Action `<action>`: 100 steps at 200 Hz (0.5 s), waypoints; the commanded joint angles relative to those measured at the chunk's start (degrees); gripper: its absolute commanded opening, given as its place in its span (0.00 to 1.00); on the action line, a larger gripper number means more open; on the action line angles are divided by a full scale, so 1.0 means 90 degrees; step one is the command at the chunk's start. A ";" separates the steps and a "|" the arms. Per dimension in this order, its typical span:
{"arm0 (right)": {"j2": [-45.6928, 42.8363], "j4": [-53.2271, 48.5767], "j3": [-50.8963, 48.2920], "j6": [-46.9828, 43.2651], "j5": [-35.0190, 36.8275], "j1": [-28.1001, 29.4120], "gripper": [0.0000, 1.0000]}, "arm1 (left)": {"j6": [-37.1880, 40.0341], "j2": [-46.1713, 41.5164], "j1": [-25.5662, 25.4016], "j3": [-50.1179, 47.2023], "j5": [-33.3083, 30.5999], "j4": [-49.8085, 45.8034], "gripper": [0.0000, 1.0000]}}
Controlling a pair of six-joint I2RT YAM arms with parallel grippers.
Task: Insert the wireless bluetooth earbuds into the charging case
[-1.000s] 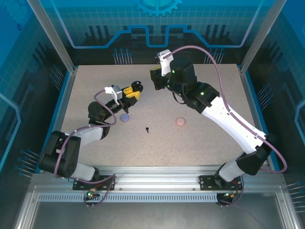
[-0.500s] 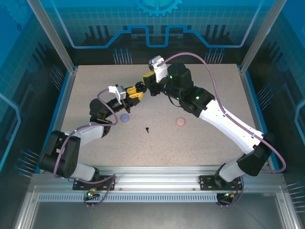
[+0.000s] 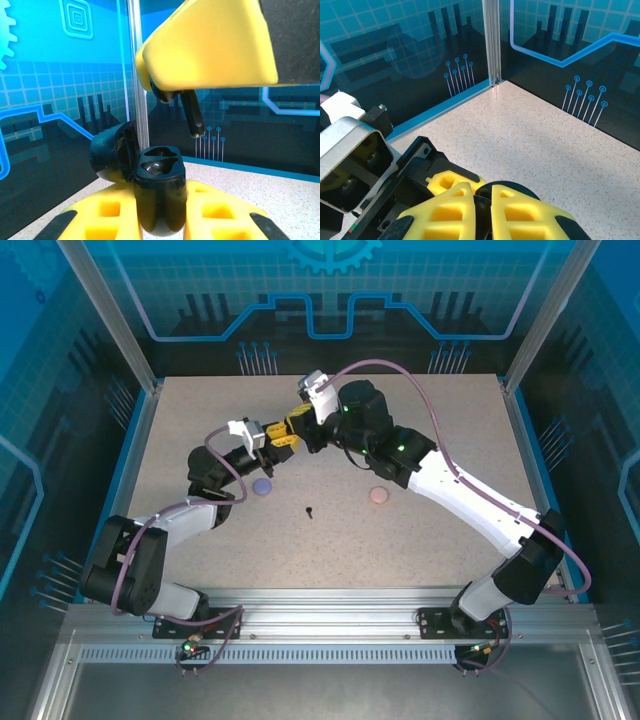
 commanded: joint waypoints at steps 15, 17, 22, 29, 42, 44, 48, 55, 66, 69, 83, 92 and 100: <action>0.0072 0.0196 -0.0042 -0.0026 -0.0018 0.0054 0.11 | 0.0177 -0.0197 -0.0051 0.0190 0.0175 0.0005 0.00; 0.0076 0.0196 -0.0044 -0.0030 -0.0020 0.0055 0.11 | 0.0182 -0.0200 -0.0051 0.0187 0.0173 0.0003 0.00; 0.0087 0.0197 -0.0035 -0.0030 -0.0018 0.0050 0.10 | 0.0166 -0.0207 -0.0051 0.0190 0.0173 0.0009 0.00; 0.0105 0.0197 -0.0026 -0.0027 -0.0008 0.0048 0.11 | 0.0172 -0.0207 -0.0051 0.0186 0.0176 0.0019 0.00; 0.0130 0.0197 -0.0015 -0.0020 0.0002 0.0036 0.11 | 0.0177 -0.0224 -0.0061 0.0186 0.0170 0.0014 0.00; 0.0134 0.0201 -0.0015 -0.0016 0.0002 0.0036 0.11 | 0.0177 -0.0228 -0.0061 0.0185 0.0174 0.0010 0.00; 0.0145 0.0208 -0.0015 -0.0014 0.0016 0.0033 0.10 | 0.0175 -0.0227 -0.0061 0.0185 0.0175 0.0003 0.00; 0.0146 0.0216 -0.0007 -0.0007 0.0021 0.0017 0.10 | 0.0176 -0.0234 -0.0064 0.0190 0.0184 -0.0003 0.00; 0.0165 0.0231 -0.0005 0.0013 0.0041 -0.0006 0.11 | 0.0174 -0.0236 -0.0070 0.0185 0.0192 -0.0008 0.00; 0.0165 0.0233 -0.0012 0.0021 0.0041 -0.0004 0.10 | 0.0176 -0.0245 -0.0070 0.0184 0.0190 -0.0012 0.00; 0.0192 0.0256 -0.0008 0.0051 0.0070 -0.0032 0.10 | 0.0179 -0.0261 -0.0082 0.0178 0.0190 -0.0023 0.00; 0.0204 0.0273 -0.0014 0.0063 0.0070 -0.0050 0.10 | 0.0182 -0.0266 -0.0092 0.0185 0.0200 -0.0030 0.00; 0.0221 0.0284 -0.0014 0.0061 0.0084 -0.0066 0.10 | 0.0184 -0.0275 -0.0090 0.0181 0.0214 -0.0038 0.00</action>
